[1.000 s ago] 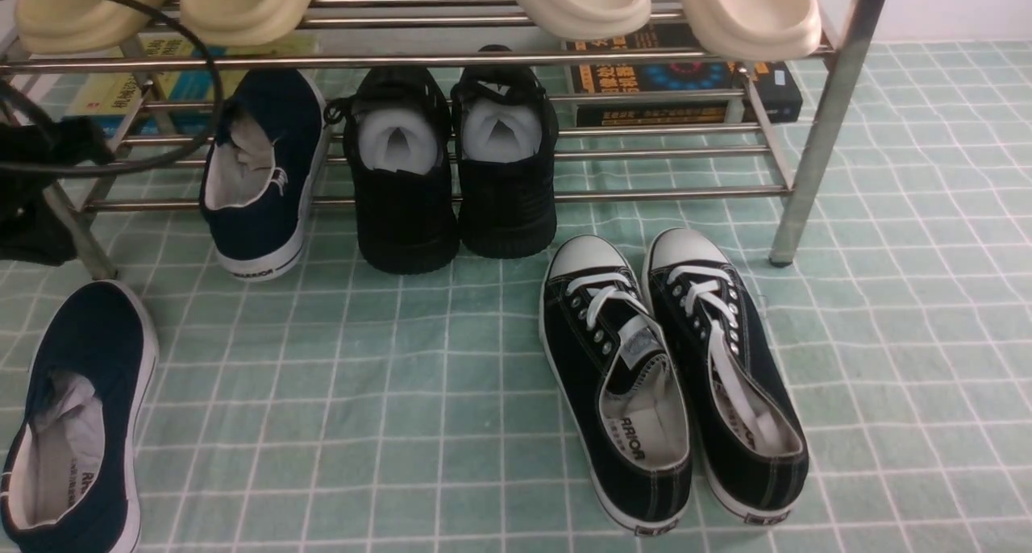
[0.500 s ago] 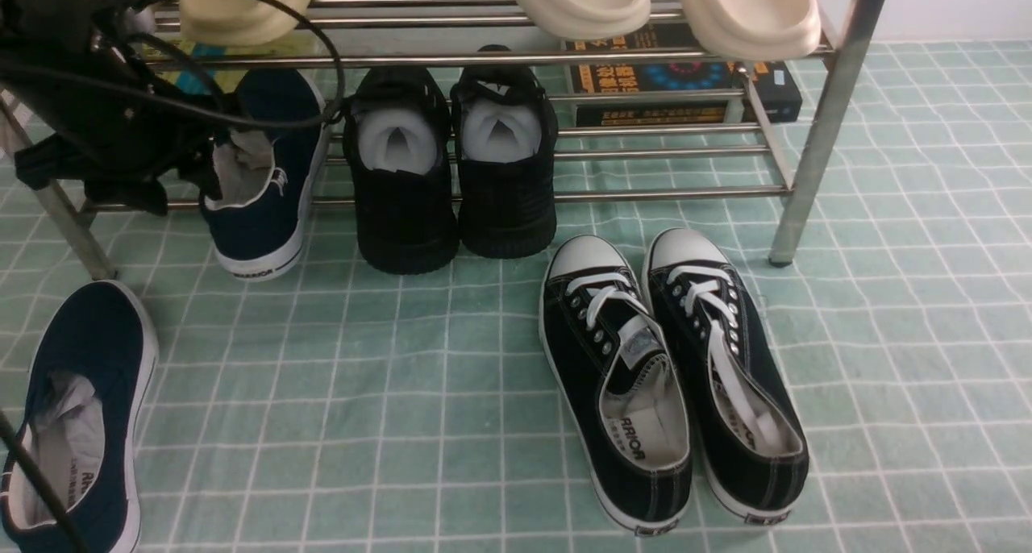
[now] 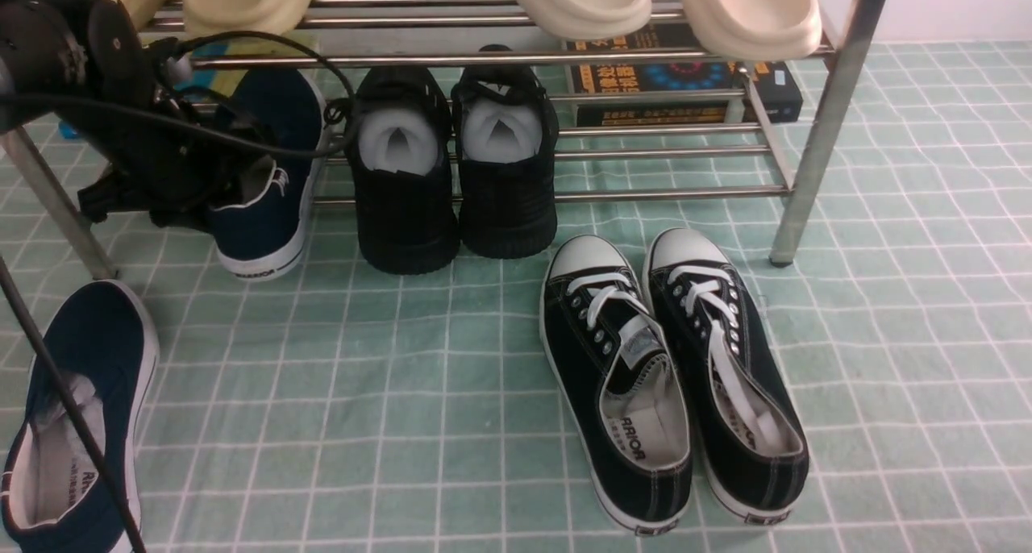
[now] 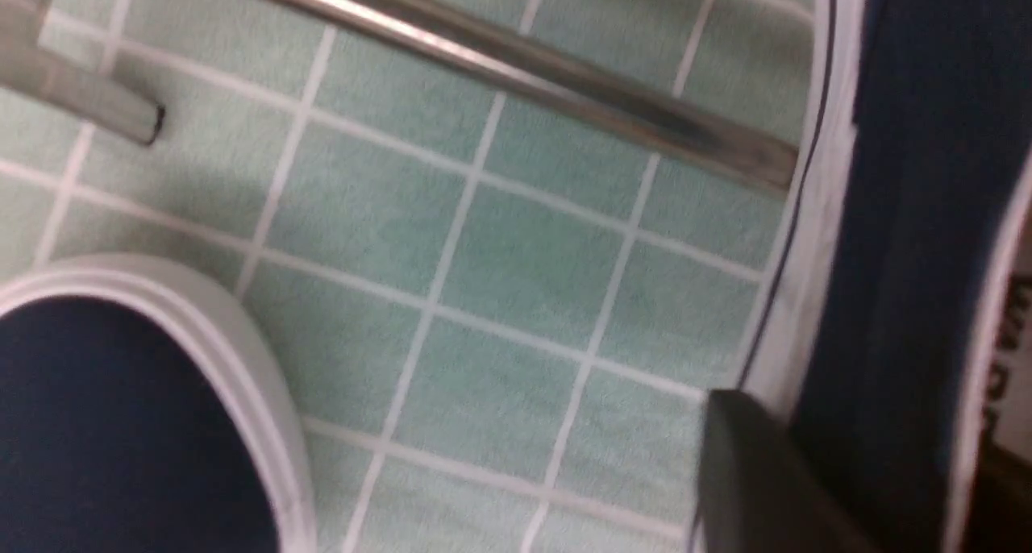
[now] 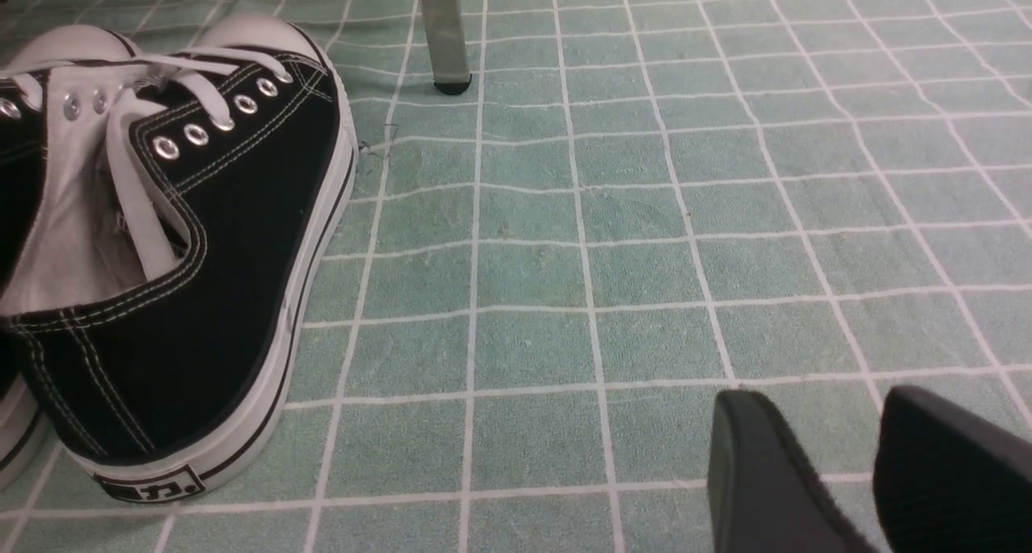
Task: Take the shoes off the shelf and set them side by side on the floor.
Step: 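Grasp the leftmost shoe on the bottom shelf of the shoe rack with the left gripper, then set the held shoe down on the floor in front of the rack with the left gripper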
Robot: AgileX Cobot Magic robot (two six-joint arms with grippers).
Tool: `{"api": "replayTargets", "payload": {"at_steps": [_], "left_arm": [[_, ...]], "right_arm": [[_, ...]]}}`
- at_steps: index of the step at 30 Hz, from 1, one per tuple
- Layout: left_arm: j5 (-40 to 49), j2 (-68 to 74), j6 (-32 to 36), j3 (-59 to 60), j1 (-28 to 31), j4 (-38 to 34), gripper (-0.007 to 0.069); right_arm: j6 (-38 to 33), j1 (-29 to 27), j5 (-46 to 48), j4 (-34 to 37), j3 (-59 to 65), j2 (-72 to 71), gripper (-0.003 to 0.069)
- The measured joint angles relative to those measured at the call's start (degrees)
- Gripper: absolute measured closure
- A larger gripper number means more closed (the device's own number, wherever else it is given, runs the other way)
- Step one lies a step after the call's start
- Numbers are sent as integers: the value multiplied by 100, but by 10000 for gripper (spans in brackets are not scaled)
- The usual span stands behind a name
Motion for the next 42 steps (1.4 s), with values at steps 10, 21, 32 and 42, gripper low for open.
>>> {"api": "replayTargets", "payload": {"at_steps": [10,21,32,42], "left_arm": [[1962,-1322,487,26,-2,0,599],[2092,-3072,185,1652,-2,187,599],[404,-3190,-213,3664,-2,153,599],[-474,-3190,-898,4115,-2,169,598]], "right_arm": [[0,0,0,0,0,0,420],[0,0,0,0,0,0,420],[0,0,0,0,0,0,420],[0,0,0,0,0,0,420]]}}
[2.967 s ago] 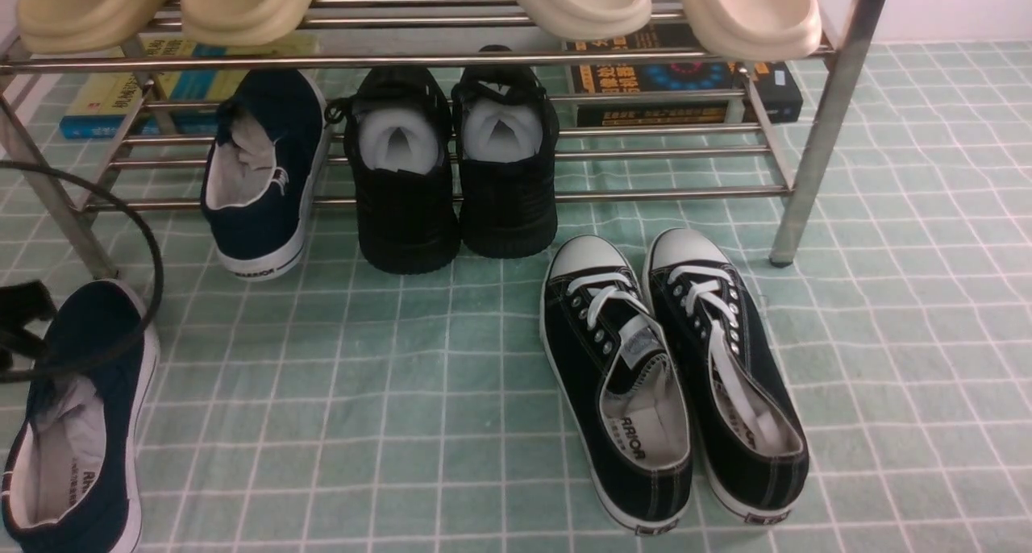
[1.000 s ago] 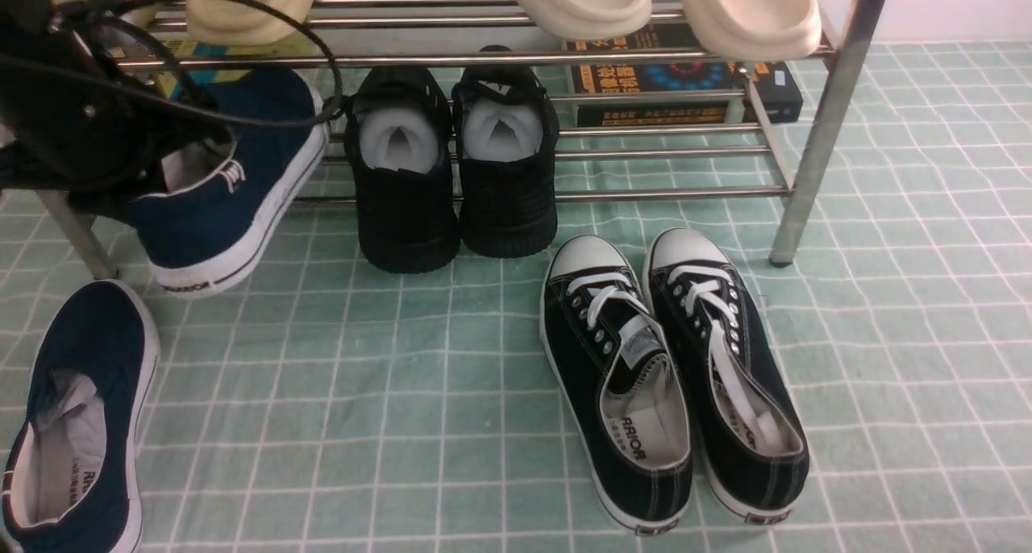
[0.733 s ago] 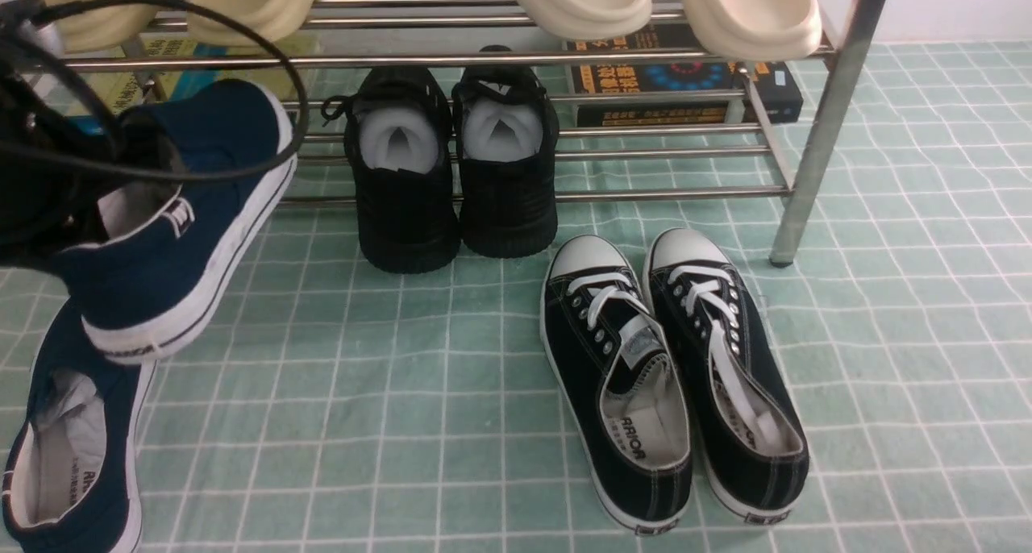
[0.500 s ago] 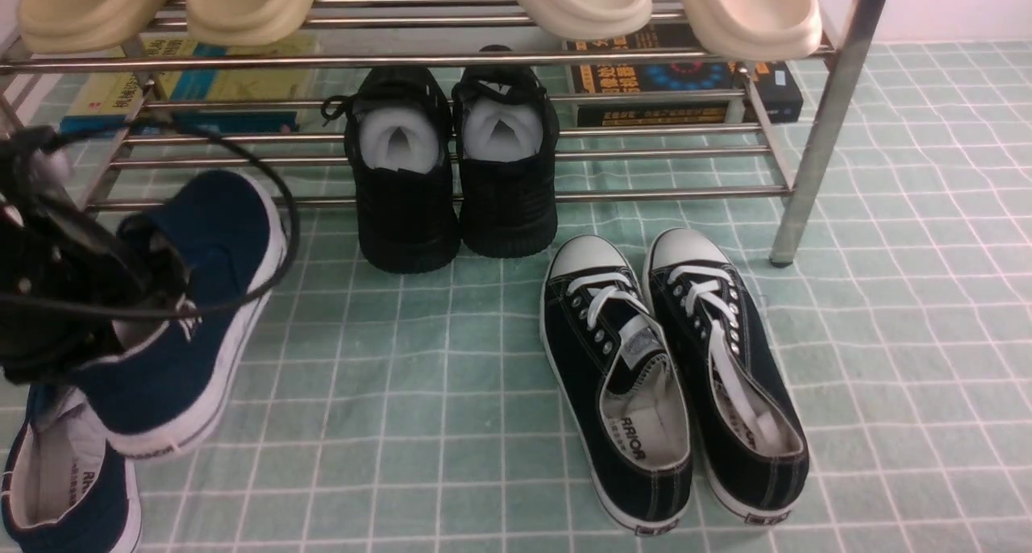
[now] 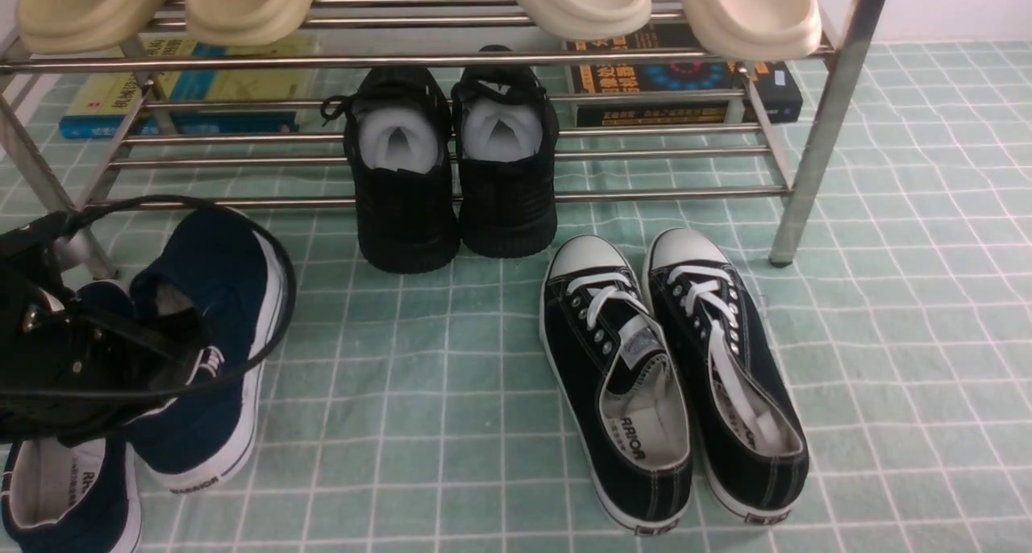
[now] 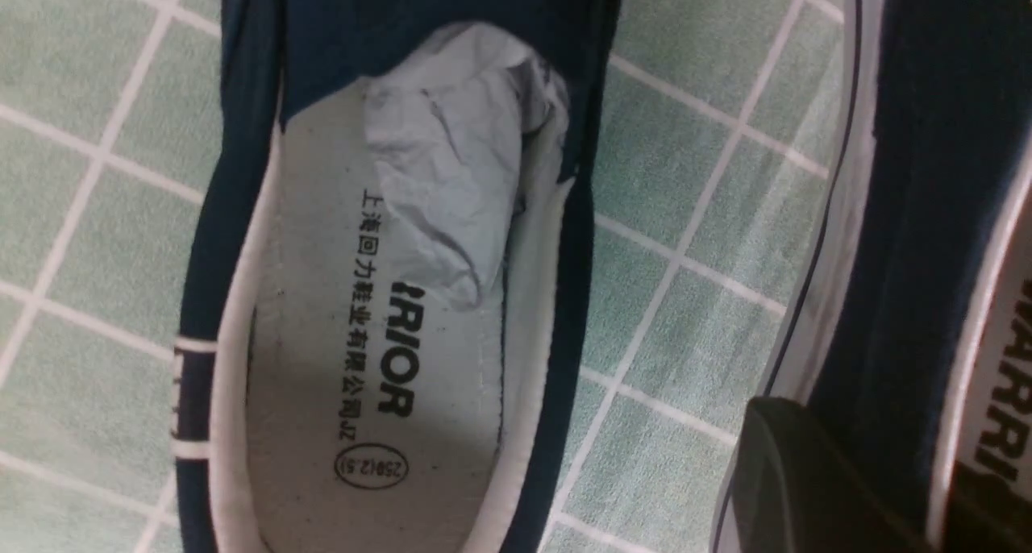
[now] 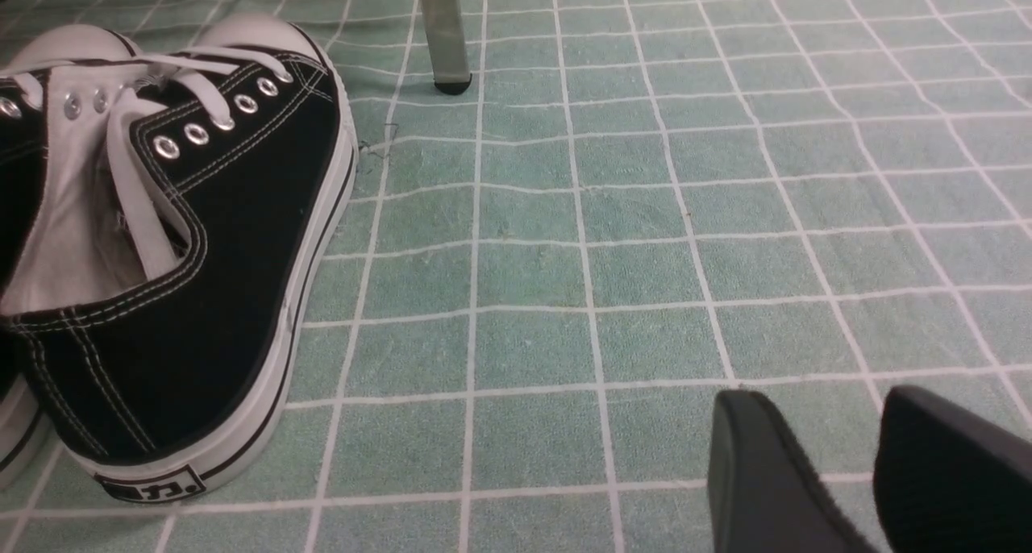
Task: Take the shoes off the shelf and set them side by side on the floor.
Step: 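Set the held shoe down on the floor in front of the rack with the left gripper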
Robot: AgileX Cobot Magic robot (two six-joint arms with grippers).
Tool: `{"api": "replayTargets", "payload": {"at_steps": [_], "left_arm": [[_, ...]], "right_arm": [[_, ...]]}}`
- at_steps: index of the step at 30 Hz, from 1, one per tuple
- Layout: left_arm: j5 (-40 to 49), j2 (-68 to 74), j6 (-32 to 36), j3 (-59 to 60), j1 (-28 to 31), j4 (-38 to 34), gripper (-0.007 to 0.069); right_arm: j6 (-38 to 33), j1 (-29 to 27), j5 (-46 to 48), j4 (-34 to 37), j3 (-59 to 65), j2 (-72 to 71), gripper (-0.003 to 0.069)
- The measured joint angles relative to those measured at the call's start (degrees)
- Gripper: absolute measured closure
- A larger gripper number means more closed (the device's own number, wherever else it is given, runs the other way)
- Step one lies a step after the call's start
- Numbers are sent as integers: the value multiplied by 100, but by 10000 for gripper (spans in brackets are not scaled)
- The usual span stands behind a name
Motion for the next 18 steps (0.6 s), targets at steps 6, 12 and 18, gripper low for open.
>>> {"api": "replayTargets", "payload": {"at_steps": [6,12,18], "left_arm": [[-36,93,-84,49,0,13,588],[-105,403,-84,49,0,19,494],[-1,379,7,-164,0,250,366]], "right_arm": [[0,0,0,0,0,0,420],[0,0,0,0,0,0,420],[0,0,0,0,0,0,420]]}}
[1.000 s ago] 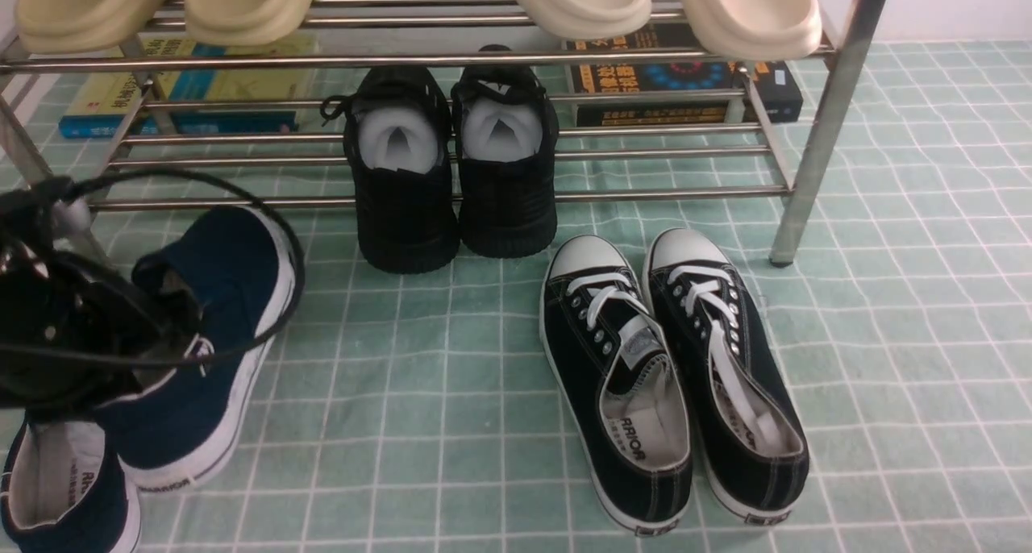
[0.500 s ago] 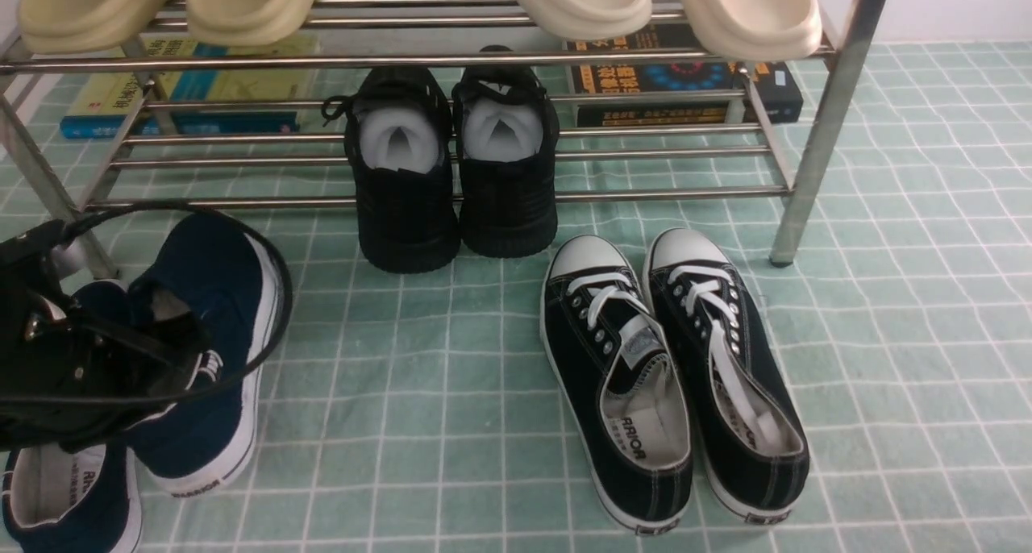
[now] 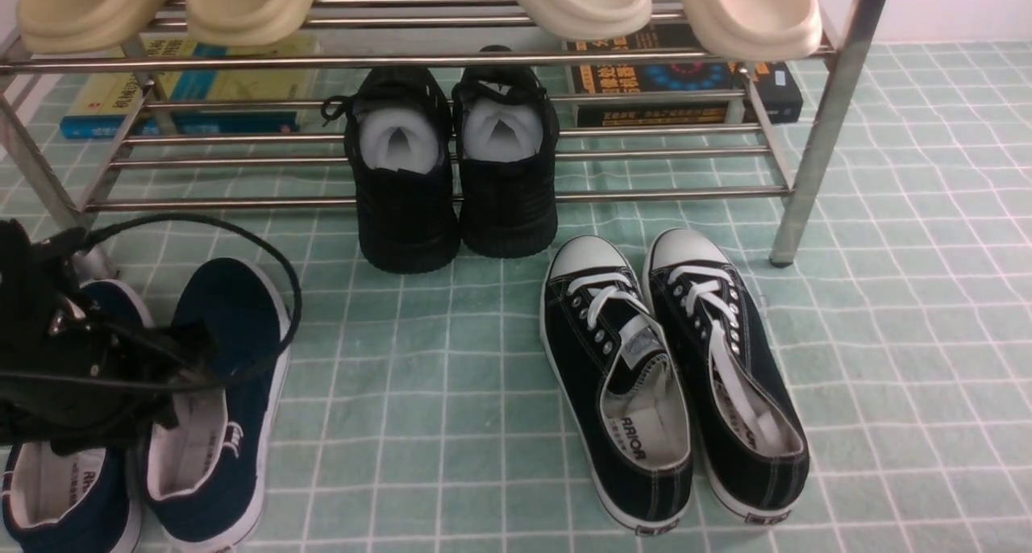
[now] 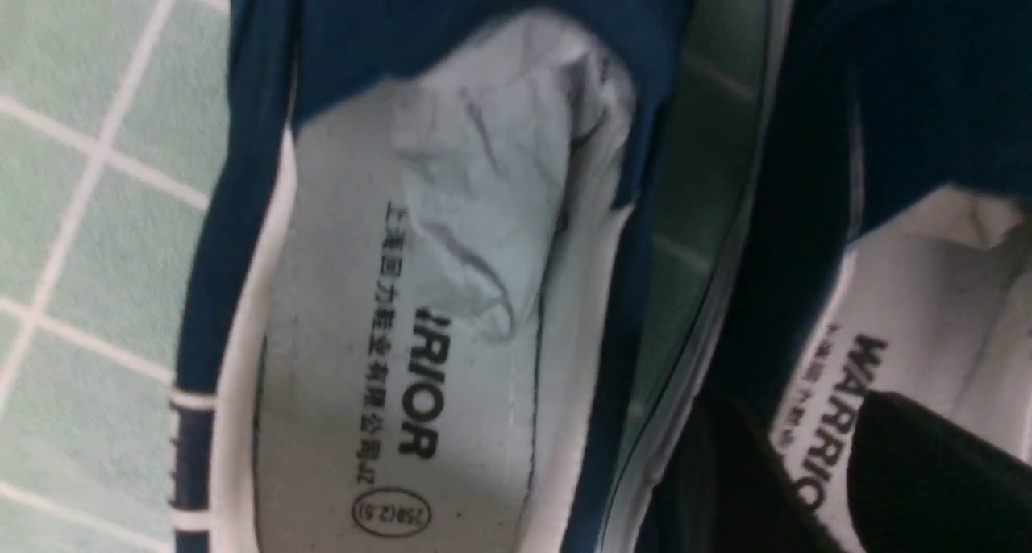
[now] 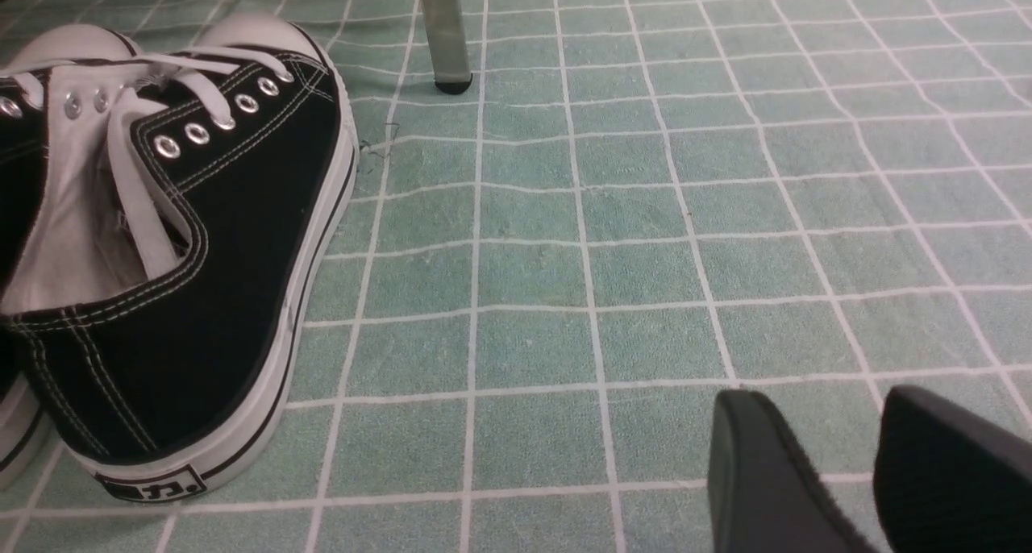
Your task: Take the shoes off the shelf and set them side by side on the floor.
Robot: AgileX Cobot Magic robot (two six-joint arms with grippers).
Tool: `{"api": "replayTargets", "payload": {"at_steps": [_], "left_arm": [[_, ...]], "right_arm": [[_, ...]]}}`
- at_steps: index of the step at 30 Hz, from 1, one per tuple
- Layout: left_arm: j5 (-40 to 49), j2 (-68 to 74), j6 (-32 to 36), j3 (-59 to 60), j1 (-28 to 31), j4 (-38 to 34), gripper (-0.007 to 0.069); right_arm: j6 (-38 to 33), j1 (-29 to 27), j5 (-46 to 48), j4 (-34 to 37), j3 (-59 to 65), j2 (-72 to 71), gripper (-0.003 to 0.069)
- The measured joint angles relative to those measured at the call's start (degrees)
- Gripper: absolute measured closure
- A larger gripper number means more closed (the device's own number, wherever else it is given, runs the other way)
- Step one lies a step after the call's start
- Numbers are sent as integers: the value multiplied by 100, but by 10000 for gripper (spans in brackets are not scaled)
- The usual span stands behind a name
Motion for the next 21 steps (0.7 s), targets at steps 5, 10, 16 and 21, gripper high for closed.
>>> {"api": "replayTargets", "payload": {"at_steps": [5,10,16,21], "left_arm": [[976,-570,381,-664,0,354,358],[2083,-1665,1108,-1061,0,563,503],[2662,-3001,2133,-589,0,190,624],[2146,-4150,2887,424,0,-760,624]], "right_arm": [[0,0,0,0,0,0,420],[0,0,0,0,0,0,420],[0,0,0,0,0,0,420],[0,0,0,0,0,0,420]]}}
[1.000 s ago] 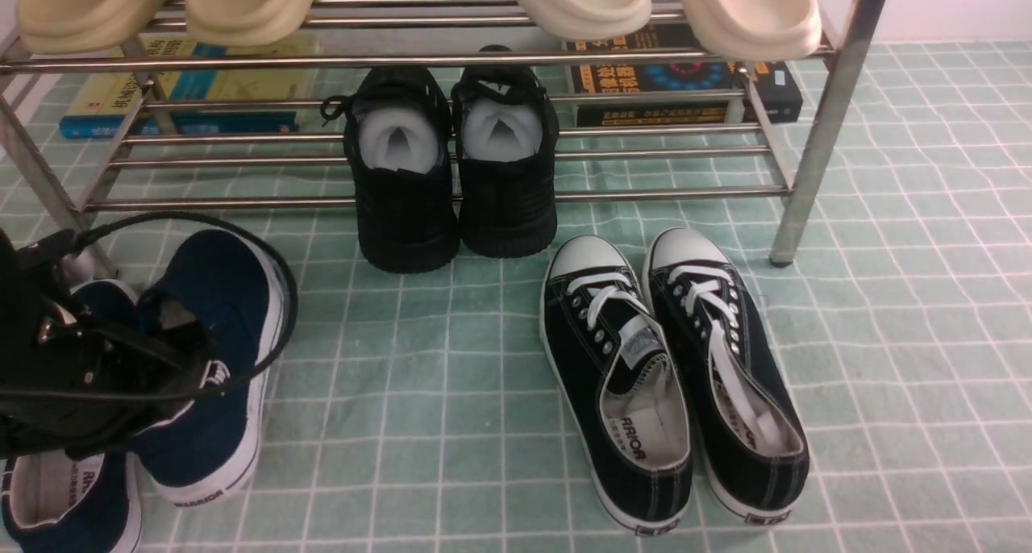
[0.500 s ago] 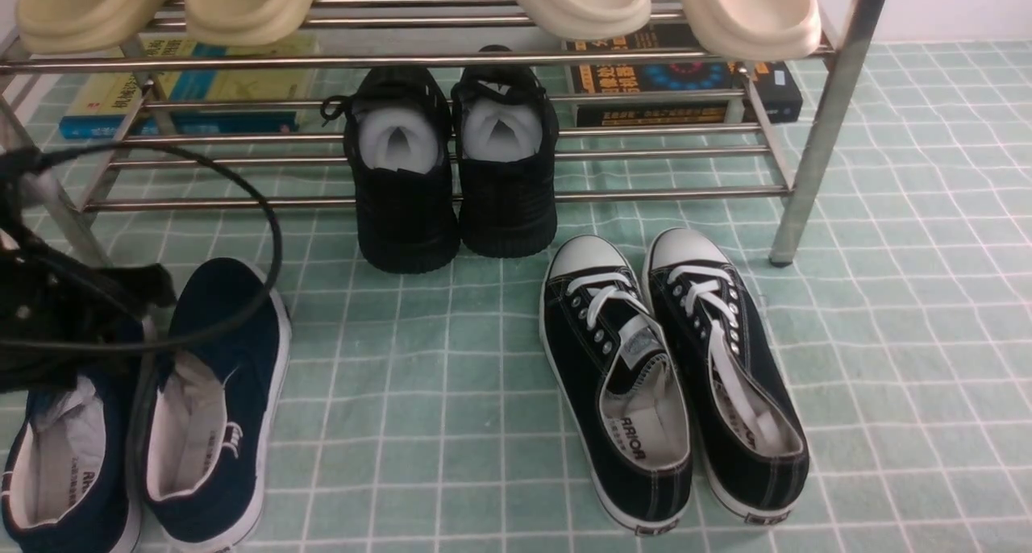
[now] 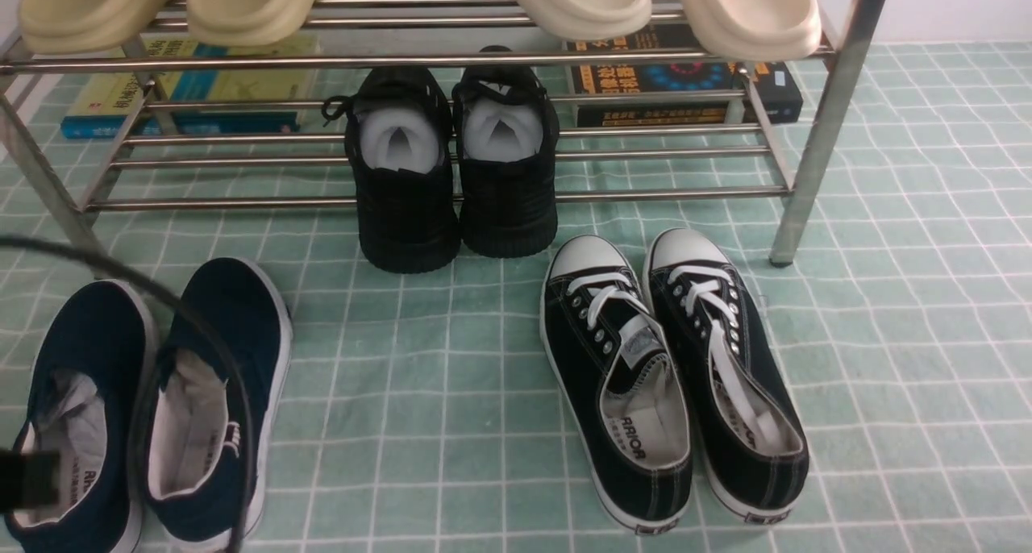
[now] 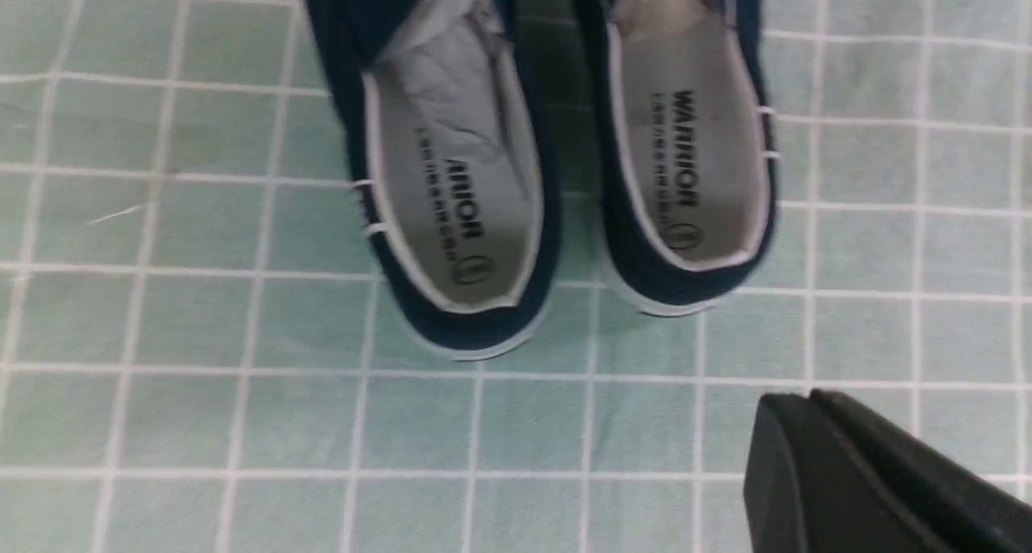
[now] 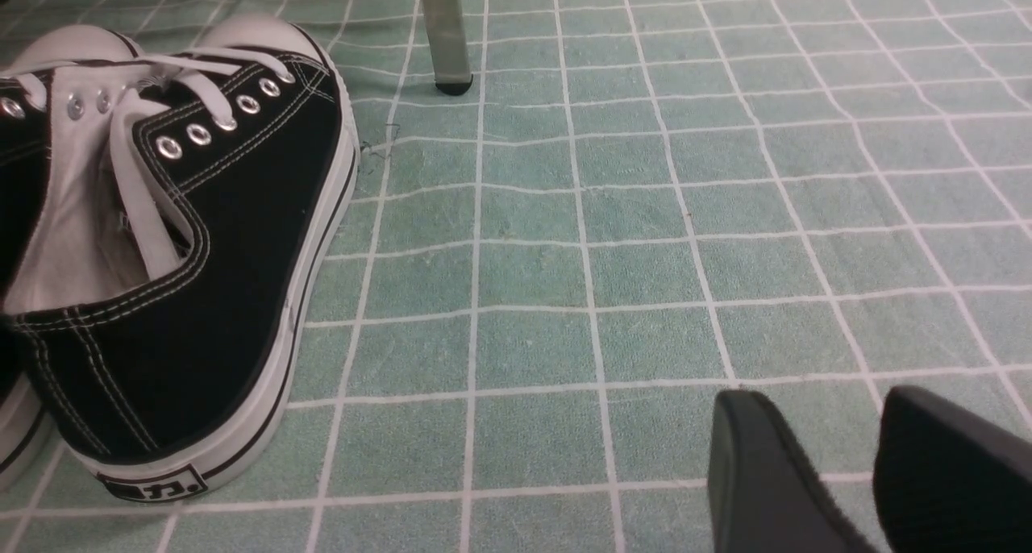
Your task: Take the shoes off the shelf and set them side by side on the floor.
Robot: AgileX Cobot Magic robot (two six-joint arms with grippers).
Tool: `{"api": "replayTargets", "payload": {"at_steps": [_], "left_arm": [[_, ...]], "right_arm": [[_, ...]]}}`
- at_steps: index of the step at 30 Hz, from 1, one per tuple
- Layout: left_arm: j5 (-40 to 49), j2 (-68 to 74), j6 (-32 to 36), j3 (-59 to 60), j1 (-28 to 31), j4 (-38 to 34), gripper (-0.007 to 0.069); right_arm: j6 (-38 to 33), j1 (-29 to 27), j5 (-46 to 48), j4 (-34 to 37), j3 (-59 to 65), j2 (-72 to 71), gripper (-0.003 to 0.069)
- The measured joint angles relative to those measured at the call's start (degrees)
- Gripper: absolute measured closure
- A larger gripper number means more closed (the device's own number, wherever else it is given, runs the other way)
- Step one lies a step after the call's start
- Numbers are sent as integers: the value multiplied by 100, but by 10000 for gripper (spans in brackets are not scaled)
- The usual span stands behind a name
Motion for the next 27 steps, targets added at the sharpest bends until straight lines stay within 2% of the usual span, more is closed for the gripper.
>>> {"api": "replayTargets", "payload": {"at_steps": [4,9,27], "left_arm": [[-1197,-1053,490,1078,0,-936,624],[-1955,-1740,532,1795,0,-1418,624],[-2645,-1984,557,2158,0,-690,624]], "right_arm": [[0,0,0,0,0,0,420],[0,0,0,0,0,0,420],[0,0,0,0,0,0,420]]}}
